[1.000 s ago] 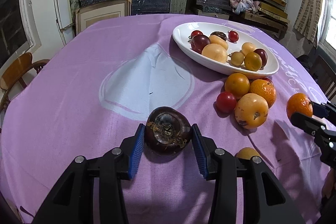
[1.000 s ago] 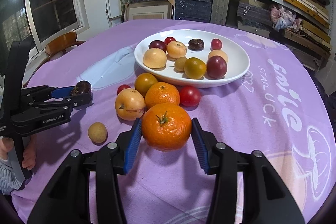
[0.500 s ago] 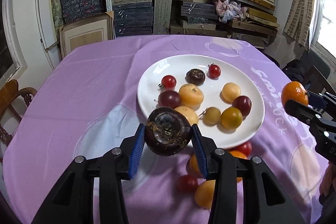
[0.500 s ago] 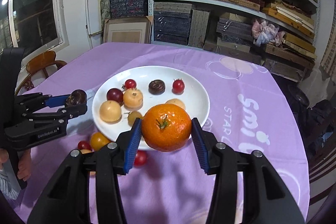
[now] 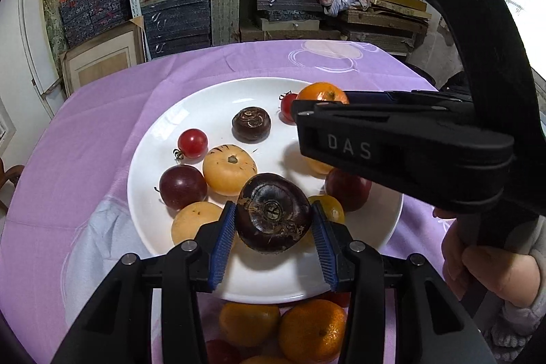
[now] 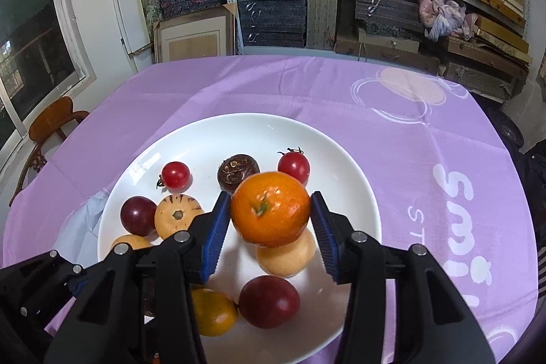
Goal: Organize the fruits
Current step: 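Carry the dark brown fruit and mandarin over the white plate and open both tools, then lift both open tools away from the white plate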
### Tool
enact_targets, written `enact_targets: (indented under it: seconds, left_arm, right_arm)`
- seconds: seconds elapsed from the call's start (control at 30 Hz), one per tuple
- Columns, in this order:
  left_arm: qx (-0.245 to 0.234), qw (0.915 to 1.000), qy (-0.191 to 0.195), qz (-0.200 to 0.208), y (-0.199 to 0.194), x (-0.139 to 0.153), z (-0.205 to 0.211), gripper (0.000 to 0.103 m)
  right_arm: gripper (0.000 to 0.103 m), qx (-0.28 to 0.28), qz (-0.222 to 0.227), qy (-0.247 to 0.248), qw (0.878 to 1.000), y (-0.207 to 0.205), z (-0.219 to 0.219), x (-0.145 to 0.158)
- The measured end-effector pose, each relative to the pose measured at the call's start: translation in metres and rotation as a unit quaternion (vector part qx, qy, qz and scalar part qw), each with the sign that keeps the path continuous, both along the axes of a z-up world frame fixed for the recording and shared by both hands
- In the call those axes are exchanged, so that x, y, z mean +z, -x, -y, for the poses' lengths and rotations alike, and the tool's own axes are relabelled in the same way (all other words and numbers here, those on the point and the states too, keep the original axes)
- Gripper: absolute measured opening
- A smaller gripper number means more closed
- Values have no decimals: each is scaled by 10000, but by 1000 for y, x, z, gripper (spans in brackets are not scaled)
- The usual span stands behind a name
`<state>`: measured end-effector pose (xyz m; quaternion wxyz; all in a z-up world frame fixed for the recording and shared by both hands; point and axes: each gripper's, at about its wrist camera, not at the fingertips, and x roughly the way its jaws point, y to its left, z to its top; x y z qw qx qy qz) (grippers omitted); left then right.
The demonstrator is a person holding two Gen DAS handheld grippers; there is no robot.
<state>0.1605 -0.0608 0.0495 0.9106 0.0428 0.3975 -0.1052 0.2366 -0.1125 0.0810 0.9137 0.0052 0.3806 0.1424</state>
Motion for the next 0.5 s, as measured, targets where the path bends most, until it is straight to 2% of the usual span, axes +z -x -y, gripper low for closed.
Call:
enact_targets:
  seconds: [0.1,0.23,0.3,0.4,0.5]
  left_arm:
    - [35,10000,73,-23,-3,-1,-6,45]
    - [161,9996,218,5,1,6,-18,47]
    - [221,9994,271,82,9,13,-26,51]
    - [379,9986,265,239,28,24,-41,62]
    - [519,9979,275,264,54,29,-58,67]
  right_arm:
    - [59,-28,188,-30,9998,5,4,5]
    - [62,-70,464,-34,9989,35,15,19]
    - [71,-98,617,-61,9980,59,23,28]
    - [85,-166,905,-104,9957,101,37,39]
    - [92,-249,1129,-211,9931,148,46,41]
